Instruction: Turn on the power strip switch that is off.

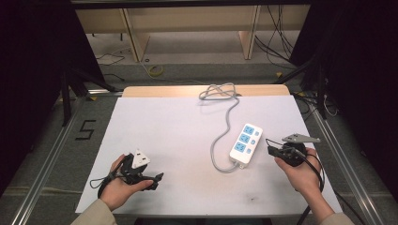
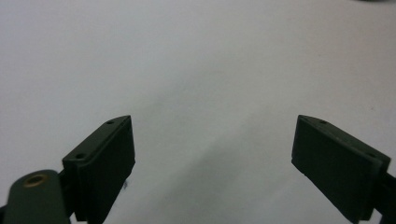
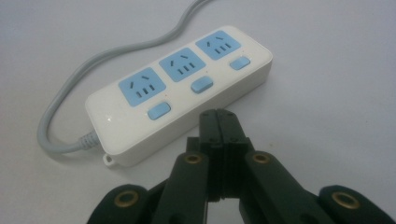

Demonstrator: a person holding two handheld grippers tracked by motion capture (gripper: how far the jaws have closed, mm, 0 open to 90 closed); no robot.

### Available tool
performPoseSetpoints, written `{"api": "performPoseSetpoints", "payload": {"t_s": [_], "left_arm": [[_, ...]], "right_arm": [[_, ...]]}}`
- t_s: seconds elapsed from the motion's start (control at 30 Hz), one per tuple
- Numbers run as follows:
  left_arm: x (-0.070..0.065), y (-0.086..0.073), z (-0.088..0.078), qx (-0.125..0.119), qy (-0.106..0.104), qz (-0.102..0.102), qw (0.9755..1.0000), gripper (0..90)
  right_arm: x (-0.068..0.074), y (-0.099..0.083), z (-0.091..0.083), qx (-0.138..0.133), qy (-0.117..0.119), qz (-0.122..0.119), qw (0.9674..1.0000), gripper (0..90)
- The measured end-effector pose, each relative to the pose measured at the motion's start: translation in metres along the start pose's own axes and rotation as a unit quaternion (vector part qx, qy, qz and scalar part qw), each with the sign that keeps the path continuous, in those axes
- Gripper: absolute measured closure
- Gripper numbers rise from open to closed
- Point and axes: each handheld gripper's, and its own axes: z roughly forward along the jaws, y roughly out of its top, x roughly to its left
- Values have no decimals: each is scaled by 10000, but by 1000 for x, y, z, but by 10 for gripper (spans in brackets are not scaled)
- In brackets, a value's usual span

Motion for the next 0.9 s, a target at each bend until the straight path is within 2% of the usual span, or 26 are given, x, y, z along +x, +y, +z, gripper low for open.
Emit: {"api": "performPoseSetpoints", "payload": {"t_s": [0.53, 0.9], "left_arm": [[0, 0, 0, -28, -12, 3, 10000, 131], [-1, 0, 0, -34, -9, 9, 10000, 131]], "right_arm": [[-3, 10, 11, 30, -112, -8, 9999, 900], [-3, 17, 16, 71, -144, -106, 9998, 900]]}}
